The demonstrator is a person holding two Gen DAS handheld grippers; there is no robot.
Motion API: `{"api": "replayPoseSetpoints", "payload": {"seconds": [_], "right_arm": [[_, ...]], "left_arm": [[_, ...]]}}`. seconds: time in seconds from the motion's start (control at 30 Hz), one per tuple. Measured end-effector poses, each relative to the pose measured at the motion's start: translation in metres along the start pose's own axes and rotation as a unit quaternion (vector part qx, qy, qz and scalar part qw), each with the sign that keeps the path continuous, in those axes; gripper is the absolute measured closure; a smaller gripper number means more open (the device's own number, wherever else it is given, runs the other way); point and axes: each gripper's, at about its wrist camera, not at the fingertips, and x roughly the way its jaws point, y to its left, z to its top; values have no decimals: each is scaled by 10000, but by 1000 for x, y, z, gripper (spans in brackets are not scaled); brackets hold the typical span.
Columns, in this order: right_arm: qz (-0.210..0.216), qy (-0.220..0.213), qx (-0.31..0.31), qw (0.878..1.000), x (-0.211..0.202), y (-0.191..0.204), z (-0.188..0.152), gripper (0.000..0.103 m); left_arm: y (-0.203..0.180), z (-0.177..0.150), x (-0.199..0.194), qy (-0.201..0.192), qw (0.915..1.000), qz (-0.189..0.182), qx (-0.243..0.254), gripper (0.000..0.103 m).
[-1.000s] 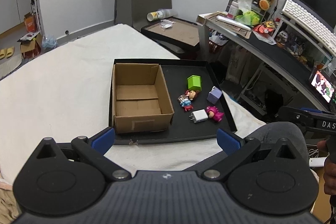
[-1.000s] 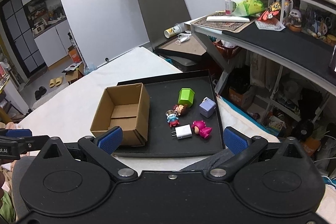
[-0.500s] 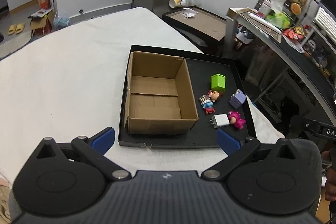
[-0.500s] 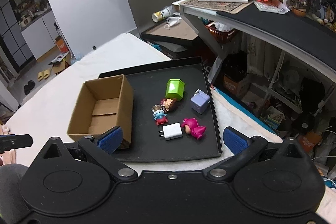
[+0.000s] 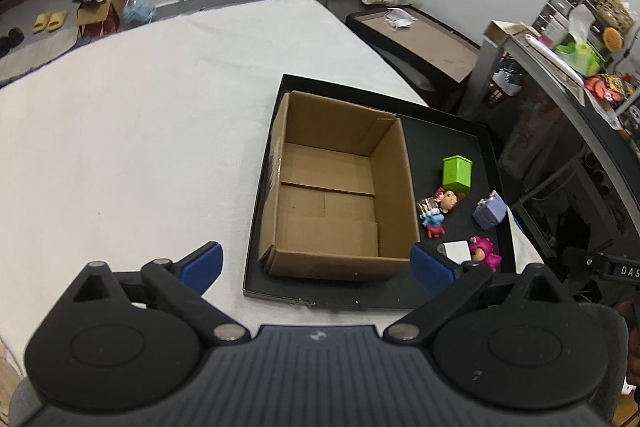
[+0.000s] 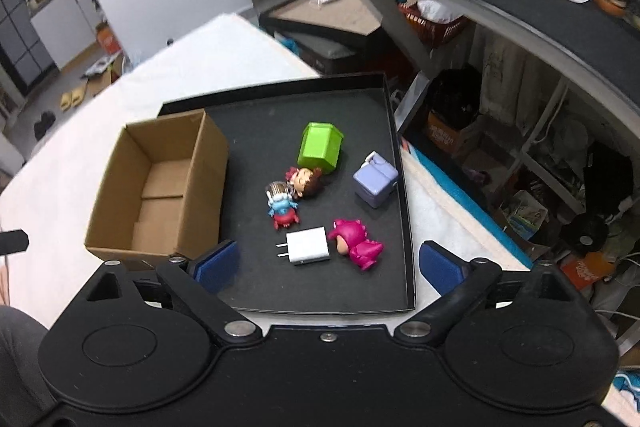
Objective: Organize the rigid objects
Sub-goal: 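Move the right gripper down onto the pink dinosaur figure and close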
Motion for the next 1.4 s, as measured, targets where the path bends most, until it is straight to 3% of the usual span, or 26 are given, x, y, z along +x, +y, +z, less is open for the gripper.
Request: {"api": "replayPoseSetpoints", "payload": {"seconds": [0.13,0.3,0.47,0.77,1.0,1.4], "right_arm": [[-40,238,-66,9997,19,-3,7,14],[-64,618,-16,9981,48,-14,17,26],[-25,980,-3,9952,75,-18,27,33],[-126,1528,-97,9881,121,-19,39,38],[-356,1959,-49,9800,156,-25,40,43],[-631,2254,-192,9720,192,-14,40,44]], "left_arm": [[8,4,14,63,9999,34,-138,4],[14,8,32,105,9997,81,-205,12],[23,10,53,306,9991,33,-306,35],[35,13,84,663,9966,-8,-485,51],[38,18,103,830,9950,8,-547,57],[44,20,125,971,9928,6,-695,68]]}}
